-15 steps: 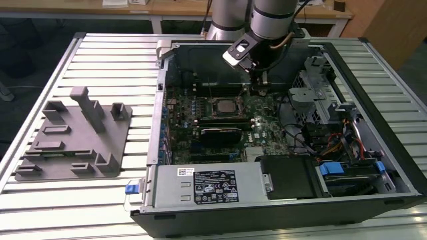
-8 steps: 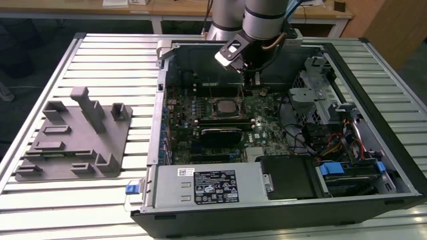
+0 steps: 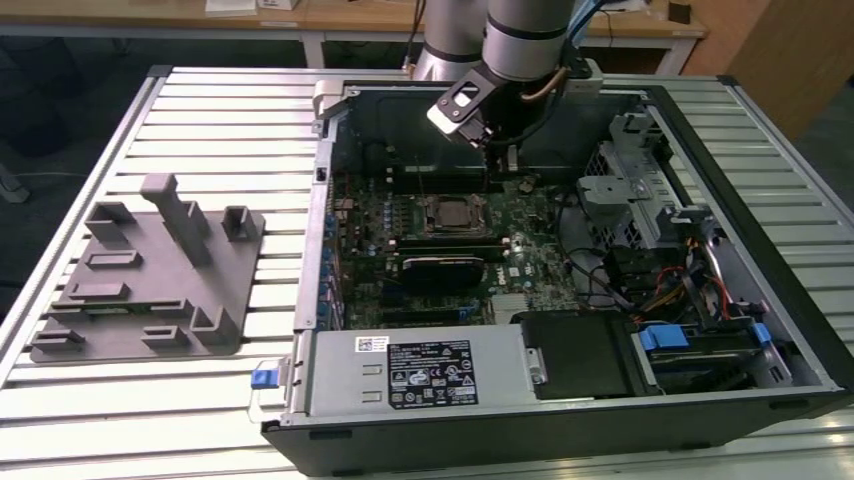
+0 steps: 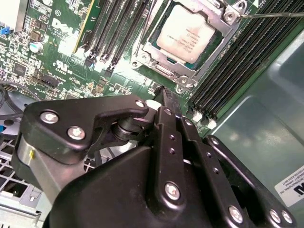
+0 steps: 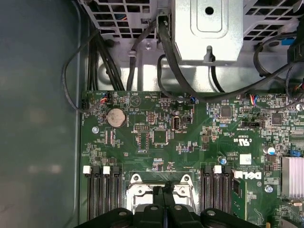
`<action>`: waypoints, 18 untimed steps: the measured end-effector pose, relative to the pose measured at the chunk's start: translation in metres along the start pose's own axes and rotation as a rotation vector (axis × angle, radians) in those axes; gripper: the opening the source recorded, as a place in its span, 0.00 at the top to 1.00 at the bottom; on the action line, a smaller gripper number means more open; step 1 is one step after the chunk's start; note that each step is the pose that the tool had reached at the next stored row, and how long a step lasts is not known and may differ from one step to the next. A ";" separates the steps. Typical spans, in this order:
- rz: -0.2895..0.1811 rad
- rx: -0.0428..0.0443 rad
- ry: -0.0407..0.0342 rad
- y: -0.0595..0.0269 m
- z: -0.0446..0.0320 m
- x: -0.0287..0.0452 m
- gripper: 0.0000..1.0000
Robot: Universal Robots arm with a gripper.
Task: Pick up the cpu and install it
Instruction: 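Close the cpu cover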
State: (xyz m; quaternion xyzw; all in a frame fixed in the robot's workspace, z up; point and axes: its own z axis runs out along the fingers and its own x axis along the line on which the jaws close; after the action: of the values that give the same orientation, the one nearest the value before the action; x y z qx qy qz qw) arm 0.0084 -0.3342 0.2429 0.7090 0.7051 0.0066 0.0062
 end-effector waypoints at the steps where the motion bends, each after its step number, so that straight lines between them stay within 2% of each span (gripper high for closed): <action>1: 0.000 0.0000 0.0000 0.0000 0.0000 0.0000 0.89; 4: 0.000 0.0023 0.0005 -0.0001 0.0004 0.0000 0.89; 6: 0.000 0.0144 0.0003 -0.0001 0.0013 0.0001 0.89; 12: 0.000 0.0153 0.0001 -0.0004 0.0015 0.0000 0.89; 18: 0.000 0.0152 0.0016 -0.0116 0.0035 0.0000 0.89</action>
State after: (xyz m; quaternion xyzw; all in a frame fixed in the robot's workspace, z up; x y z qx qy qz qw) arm -0.0031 -0.3342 0.2392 0.7091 0.7051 0.0018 0.0002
